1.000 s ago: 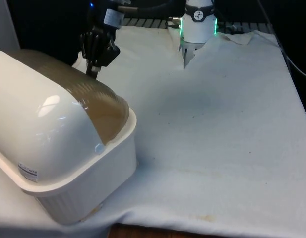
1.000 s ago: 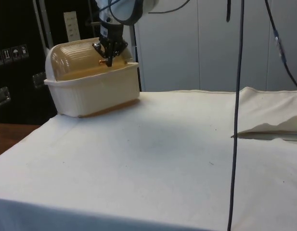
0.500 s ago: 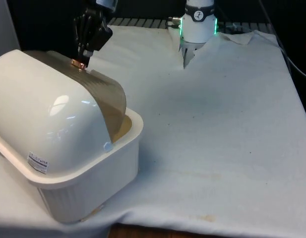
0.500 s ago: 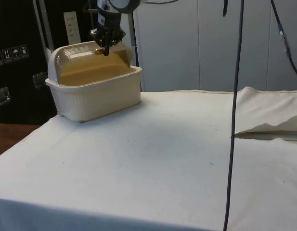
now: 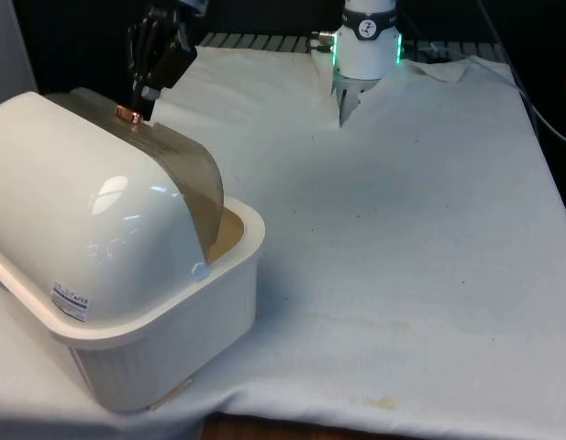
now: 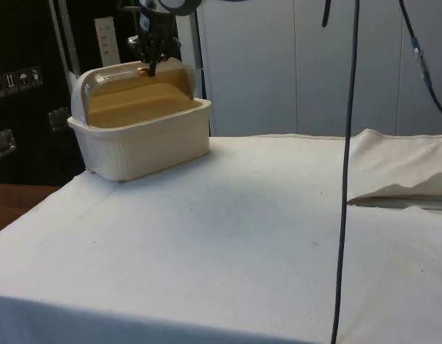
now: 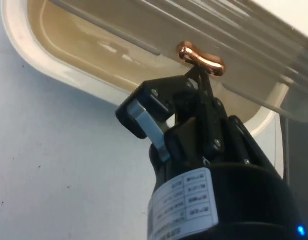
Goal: Open the lid, then close it.
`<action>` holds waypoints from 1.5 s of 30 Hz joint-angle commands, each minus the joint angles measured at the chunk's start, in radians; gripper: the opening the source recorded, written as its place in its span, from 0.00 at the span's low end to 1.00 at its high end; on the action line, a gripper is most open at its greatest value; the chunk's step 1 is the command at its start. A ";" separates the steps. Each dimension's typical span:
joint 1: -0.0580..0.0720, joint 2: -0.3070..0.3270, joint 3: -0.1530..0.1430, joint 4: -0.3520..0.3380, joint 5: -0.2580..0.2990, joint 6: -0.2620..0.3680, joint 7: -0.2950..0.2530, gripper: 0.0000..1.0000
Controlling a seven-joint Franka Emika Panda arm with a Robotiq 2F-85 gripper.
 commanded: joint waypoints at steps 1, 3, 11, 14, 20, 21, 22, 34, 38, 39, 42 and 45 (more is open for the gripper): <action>-0.002 0.010 -0.001 0.011 0.003 0.006 0.008 0.00; -0.003 0.022 0.000 0.022 0.006 0.008 0.015 0.00; -0.004 0.044 -0.009 0.065 0.006 0.001 0.051 0.00; -0.001 0.042 -0.012 0.067 0.000 0.000 0.054 0.00; -0.001 0.043 -0.020 0.107 0.001 -0.028 0.074 0.00; -0.001 0.045 -0.022 0.119 0.002 -0.033 0.077 0.00; -0.001 0.046 -0.022 0.125 0.002 -0.036 0.079 0.00; 0.001 0.042 -0.034 0.172 0.000 -0.058 0.098 0.00; 0.002 0.047 -0.036 0.182 -0.001 -0.058 0.107 0.00; -0.001 0.045 -0.032 0.180 0.000 -0.059 0.098 0.00; 0.002 0.053 -0.036 0.188 -0.001 -0.059 0.112 0.00; 0.000 0.059 -0.035 0.196 0.000 -0.061 0.114 0.00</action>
